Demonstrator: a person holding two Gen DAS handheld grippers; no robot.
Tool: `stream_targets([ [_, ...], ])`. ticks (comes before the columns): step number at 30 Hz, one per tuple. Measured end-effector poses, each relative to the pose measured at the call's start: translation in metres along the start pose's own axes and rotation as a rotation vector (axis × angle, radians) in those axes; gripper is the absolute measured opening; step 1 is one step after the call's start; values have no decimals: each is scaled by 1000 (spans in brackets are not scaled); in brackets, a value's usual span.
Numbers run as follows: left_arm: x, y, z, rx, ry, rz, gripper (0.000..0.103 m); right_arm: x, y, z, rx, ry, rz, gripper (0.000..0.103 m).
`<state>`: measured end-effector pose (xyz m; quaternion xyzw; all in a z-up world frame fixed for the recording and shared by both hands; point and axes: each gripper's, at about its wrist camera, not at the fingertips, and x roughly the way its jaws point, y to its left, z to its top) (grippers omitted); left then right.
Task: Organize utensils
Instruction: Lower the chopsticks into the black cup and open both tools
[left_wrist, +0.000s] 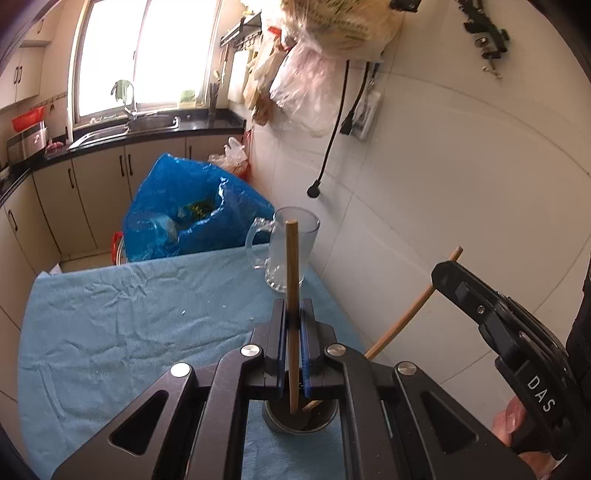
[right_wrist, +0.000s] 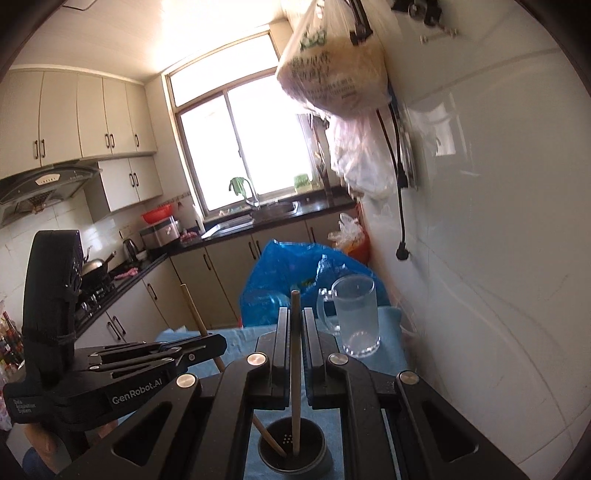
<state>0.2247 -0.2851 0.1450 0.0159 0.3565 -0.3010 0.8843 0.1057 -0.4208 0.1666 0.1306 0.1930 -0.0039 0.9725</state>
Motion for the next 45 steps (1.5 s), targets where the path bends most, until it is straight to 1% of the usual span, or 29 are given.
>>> stream_targets([
  [7, 16, 8, -11, -11, 41, -7, 6, 20, -10, -16, 19, 62, 0, 7],
  [12, 29, 12, -18, -12, 73, 17, 6, 34, -15, -26, 29, 111, 2, 7],
  [16, 32, 15, -20, -11, 83, 19, 7, 43, -17, -29, 31, 139, 2, 7],
  [18, 32, 16, -20, -14, 90, 15, 9, 44, -18, -29, 32, 144, 2, 8],
  [20, 29, 17, -20, -19, 84, 19, 25, 44, -18, -29, 27, 141, -5, 9],
  [22, 25, 18, -20, -21, 69, 22, 33, 43, -16, -27, 25, 142, -5, 21],
  [24, 20, 19, -18, -21, 60, 24, 34, 39, -16, -25, 26, 130, -1, 28],
  [28, 9, 23, -17, -31, 45, 20, 34, 29, -12, -22, 17, 106, -7, 28],
  [33, -12, 29, -20, -32, 17, 29, 34, 7, -6, -19, 25, 68, 5, 28],
  [39, -46, 38, -31, -38, -25, 38, 34, -25, 7, -18, 37, 28, 52, 28],
  [45, -89, 51, -52, -42, -64, 57, 34, -44, 23, -31, 47, 53, 108, 29],
])
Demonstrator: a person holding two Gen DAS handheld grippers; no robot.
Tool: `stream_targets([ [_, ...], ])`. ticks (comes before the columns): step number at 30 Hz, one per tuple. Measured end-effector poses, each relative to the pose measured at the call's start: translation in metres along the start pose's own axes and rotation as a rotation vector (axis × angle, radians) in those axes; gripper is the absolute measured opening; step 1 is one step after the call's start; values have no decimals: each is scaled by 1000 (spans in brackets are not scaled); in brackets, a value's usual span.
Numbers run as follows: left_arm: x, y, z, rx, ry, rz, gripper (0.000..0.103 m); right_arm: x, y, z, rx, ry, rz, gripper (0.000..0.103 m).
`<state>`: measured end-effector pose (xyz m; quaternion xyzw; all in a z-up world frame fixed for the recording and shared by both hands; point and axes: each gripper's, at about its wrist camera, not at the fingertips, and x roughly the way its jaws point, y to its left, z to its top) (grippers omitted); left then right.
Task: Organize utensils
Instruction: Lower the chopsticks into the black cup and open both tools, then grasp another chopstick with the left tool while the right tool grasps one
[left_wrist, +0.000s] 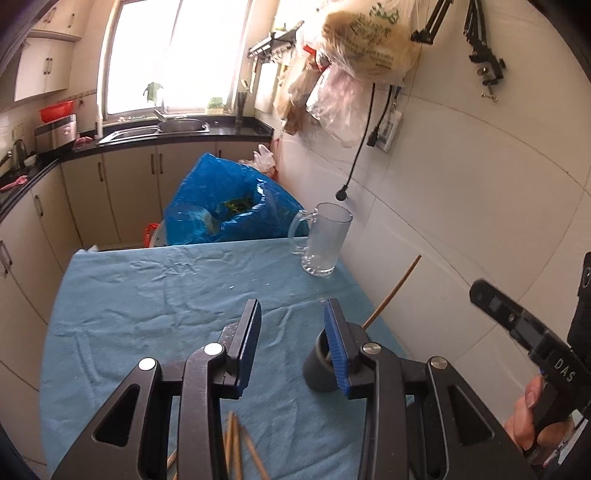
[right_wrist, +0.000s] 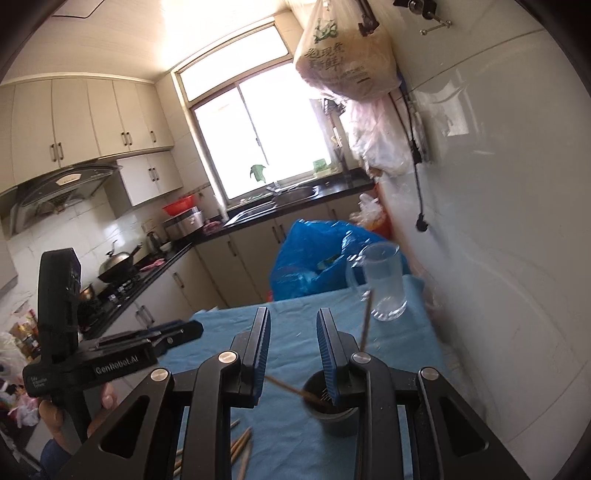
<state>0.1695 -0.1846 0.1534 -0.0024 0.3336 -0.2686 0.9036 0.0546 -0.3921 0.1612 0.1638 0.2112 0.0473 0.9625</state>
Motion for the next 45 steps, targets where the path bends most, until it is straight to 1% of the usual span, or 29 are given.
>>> stream_targets([
  [2, -15, 7, -9, 2, -15, 9, 37, -4, 7, -9, -4, 18, 21, 29],
  [4, -28, 16, -19, -4, -26, 36, 39, -9, 15, -21, -8, 30, 45, 29],
  [7, -44, 33, -37, -14, -14, 53, 39, -12, 28, -38, -24, 67, 75, 29],
  [10, -57, 53, -61, -21, 1, 92, 39, -13, 40, -58, -43, 113, 113, 29],
  [16, -72, 99, -116, -94, 77, 151, 39, 3, 66, -113, -105, 250, 147, 29],
  [20, -72, 129, -158, -146, 138, 191, 39, 23, 70, -147, -90, 362, 155, 29],
  [22, -64, 145, -180, -173, 197, 194, 39, 31, 71, -162, -97, 411, 151, 28],
  [24, -55, 155, -195, -184, 243, 190, 39, 39, 72, -175, -106, 458, 147, 28],
  [26, -45, 157, -202, -163, 277, 193, 39, 46, 70, -184, -102, 500, 137, 28],
  [27, -34, 159, -205, -146, 311, 201, 39, 48, 70, -187, -95, 511, 130, 28],
  [29, -21, 160, -209, -108, 344, 197, 39, 53, 67, -190, -77, 531, 116, 28],
  [31, -8, 161, -209, -81, 380, 209, 39, 53, 65, -194, -71, 539, 110, 28],
  [33, 6, 161, -209, -32, 416, 191, 39, 52, 64, -195, -75, 541, 98, 28],
  [35, 16, 160, -209, -8, 445, 206, 39, 53, 63, -196, -73, 542, 91, 28],
  [36, 21, 161, -209, 1, 458, 200, 39, 54, 62, -196, -70, 544, 88, 28],
  [38, 31, 159, -208, 14, 466, 189, 39, 56, 60, -197, -66, 553, 85, 28],
  [41, 40, 150, -204, 66, 468, 184, 39, 65, 58, -199, -59, 569, 78, 29],
  [43, 48, 146, -200, 81, 467, 200, 39, 70, 58, -199, -58, 579, 72, 28],
  [45, 54, 147, -195, 67, 457, 227, 31, 78, 59, -200, -55, 595, 66, 28],
])
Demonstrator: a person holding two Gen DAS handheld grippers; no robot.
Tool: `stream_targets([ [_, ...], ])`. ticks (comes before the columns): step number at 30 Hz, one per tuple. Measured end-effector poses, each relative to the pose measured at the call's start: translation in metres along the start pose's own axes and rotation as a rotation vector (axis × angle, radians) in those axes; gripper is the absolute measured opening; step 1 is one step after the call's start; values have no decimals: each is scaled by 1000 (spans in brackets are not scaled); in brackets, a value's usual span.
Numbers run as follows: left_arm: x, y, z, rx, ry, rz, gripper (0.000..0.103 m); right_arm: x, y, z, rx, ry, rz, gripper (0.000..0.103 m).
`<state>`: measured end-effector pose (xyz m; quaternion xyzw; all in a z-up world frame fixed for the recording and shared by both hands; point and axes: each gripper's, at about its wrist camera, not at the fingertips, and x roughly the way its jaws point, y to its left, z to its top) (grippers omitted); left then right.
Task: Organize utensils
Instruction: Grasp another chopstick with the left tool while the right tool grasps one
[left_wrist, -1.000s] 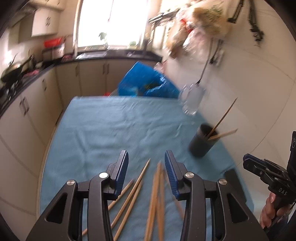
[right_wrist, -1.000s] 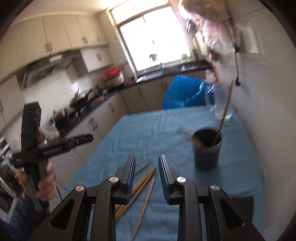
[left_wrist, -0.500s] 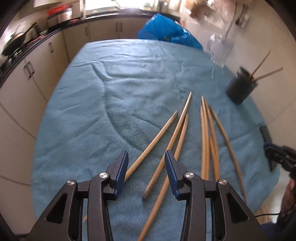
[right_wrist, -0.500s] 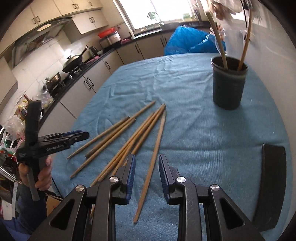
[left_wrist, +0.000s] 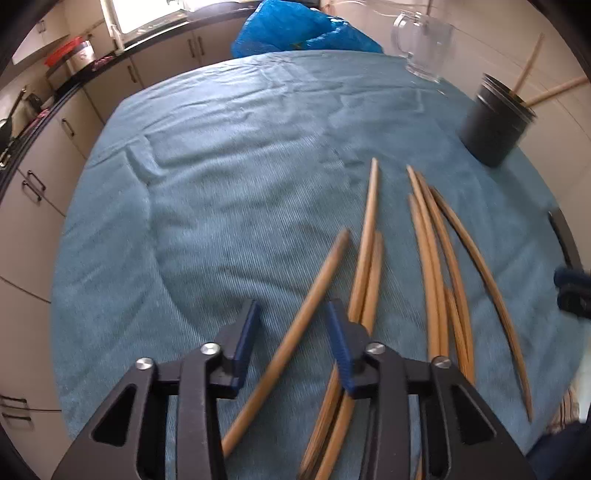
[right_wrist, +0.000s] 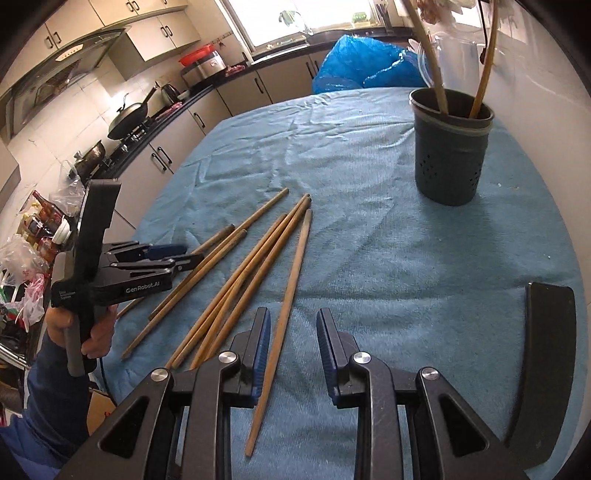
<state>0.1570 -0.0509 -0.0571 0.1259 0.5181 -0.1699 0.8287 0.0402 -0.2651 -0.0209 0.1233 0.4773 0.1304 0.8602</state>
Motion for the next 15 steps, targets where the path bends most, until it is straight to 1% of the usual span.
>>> stream_targets([
  [2, 3, 9, 8, -87, 0, 32, 13, 9, 3, 5, -6, 20, -14, 29],
  [3, 3, 13, 9, -123, 4, 36, 13, 13, 5, 7, -8, 30, -26, 29],
  [4, 2, 20, 10, -174, 7, 21, 11, 17, 5, 10, -4, 40, -33, 29],
  [6, 0, 35, 7, -279, 9, 8, 9, 28, 6, 17, 10, 60, -27, 29],
  [9, -4, 53, -2, -379, 16, 1, 8, 48, 9, 30, 2, 107, -47, 29],
  [10, -6, 56, -6, -397, 16, -12, 8, 54, 11, 35, -5, 116, -52, 28],
  [12, -7, 62, -10, -403, 15, -45, 8, 67, 12, 46, -24, 128, -107, 28],
  [15, -8, 62, -12, -401, 18, -58, 8, 84, 10, 61, -15, 146, -135, 28],
])
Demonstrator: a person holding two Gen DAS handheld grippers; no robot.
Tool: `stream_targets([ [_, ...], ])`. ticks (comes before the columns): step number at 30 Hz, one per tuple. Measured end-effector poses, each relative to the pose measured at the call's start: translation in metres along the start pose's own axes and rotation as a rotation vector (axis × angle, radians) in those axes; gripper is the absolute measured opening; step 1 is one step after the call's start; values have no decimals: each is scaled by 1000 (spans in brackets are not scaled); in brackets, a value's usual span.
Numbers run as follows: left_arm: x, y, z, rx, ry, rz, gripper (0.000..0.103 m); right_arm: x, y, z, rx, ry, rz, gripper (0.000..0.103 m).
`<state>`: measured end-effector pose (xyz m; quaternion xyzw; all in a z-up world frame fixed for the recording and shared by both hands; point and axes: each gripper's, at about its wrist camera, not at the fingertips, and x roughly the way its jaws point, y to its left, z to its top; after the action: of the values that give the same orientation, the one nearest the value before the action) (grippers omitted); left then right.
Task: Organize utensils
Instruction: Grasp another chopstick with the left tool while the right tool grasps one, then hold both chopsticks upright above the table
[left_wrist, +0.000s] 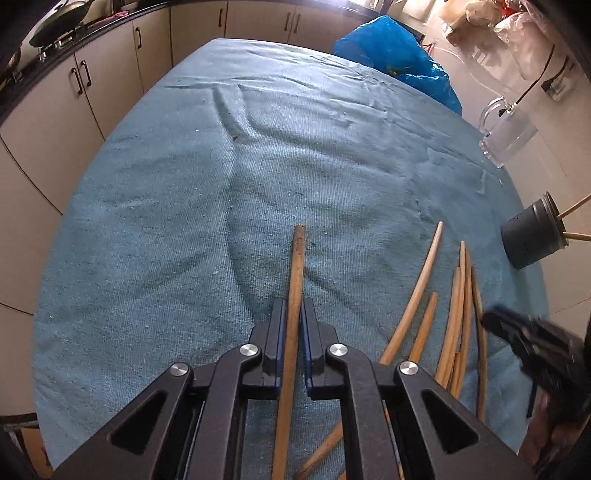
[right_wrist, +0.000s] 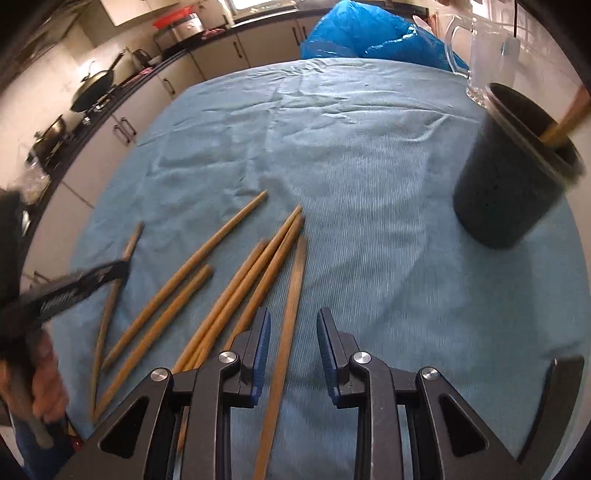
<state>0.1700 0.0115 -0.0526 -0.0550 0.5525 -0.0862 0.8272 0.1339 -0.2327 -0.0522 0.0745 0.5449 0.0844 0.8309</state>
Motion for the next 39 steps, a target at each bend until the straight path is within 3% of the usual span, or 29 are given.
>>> stream_targets([
  [4, 2, -2, 0, 13, -7, 3, 8, 14, 7, 14, -29, 29, -54, 27],
  [7, 4, -1, 3, 4, -8, -3, 8, 18, 14, 19, -71, 25, -120, 15],
  [10, 5, -2, 5, -11, -18, -4, 7, 19, 19, 20, -105, 22, -134, 8],
  [12, 5, -3, 2, -3, -27, -9, 7, 15, 13, 19, -67, 11, -92, 8],
  [15, -6, -5, -2, 4, -55, -28, 7, -10, 12, 12, -41, -77, -17, 8],
  [20, -55, -17, -9, 25, -202, -38, 7, -83, 28, -8, -100, -339, 57, 8],
  [26, -113, -37, -17, 54, -367, -38, 7, -142, 41, -37, -142, -549, 110, 8],
  [29, -130, -47, -20, 69, -408, -30, 7, -154, 43, -44, -146, -599, 133, 8],
  [39, -143, -64, -26, 99, -432, -13, 7, -162, 42, -45, -153, -601, 69, 8],
])
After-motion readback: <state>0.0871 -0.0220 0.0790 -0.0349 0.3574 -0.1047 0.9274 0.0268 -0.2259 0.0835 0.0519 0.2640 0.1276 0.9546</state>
